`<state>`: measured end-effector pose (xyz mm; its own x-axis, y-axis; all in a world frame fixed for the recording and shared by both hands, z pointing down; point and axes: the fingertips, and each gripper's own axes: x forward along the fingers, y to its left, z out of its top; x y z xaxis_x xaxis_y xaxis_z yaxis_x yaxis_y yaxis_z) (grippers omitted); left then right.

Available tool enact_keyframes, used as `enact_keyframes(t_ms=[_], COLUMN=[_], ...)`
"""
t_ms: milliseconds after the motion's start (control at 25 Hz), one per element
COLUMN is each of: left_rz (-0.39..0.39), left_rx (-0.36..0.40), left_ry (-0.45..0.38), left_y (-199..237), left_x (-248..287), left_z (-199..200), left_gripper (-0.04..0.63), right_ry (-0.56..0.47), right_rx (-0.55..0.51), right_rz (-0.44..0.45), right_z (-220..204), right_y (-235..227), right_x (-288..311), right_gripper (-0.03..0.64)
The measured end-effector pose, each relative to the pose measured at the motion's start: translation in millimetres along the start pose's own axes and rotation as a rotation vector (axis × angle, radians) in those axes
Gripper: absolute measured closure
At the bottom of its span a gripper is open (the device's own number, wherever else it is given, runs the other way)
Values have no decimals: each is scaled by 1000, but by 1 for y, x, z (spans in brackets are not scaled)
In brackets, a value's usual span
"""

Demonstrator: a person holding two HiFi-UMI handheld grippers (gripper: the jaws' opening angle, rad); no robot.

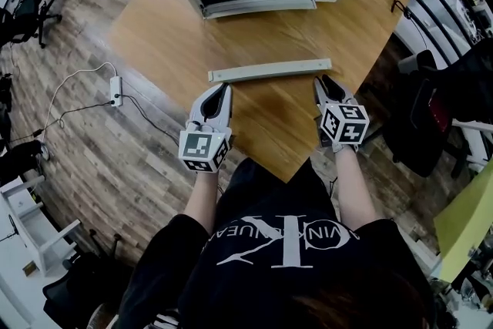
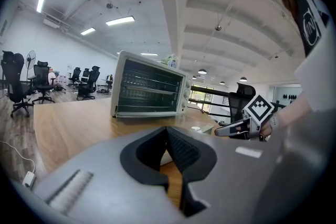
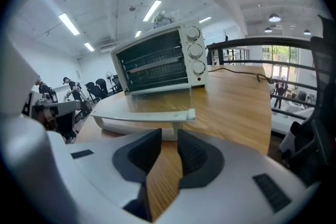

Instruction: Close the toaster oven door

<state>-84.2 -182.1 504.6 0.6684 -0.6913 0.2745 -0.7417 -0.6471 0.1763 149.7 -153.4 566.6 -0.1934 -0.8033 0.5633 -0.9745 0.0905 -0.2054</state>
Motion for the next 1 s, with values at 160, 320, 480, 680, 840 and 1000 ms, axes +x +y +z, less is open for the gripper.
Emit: enact_keyframes(t_ms=[160, 320, 480, 680, 840, 1000], left_rz=[40, 79, 105, 129, 153, 156], left_rx=[0, -7, -14, -11, -14, -16], left_ry=[-1, 4, 2, -2, -12, -35], left_y=[5, 5, 4, 4, 9, 9], left_x=[2, 3, 4, 2, -2, -2], left_z=[4, 4, 6, 7, 11, 19], left_gripper=[583, 583, 583, 583, 583, 583], right_ry=[26, 31, 16, -10, -36, -59], right_rx=[5, -1, -43, -62, -72, -74], right_rz=[5, 13, 17, 22, 35, 40], right_z=[-3, -1, 8, 16, 28, 41], right_y=[-4, -10, -12, -12, -9, -8], right_x=[14, 24, 25, 21, 15, 11], right_gripper=[556, 552, 552, 552, 552, 552])
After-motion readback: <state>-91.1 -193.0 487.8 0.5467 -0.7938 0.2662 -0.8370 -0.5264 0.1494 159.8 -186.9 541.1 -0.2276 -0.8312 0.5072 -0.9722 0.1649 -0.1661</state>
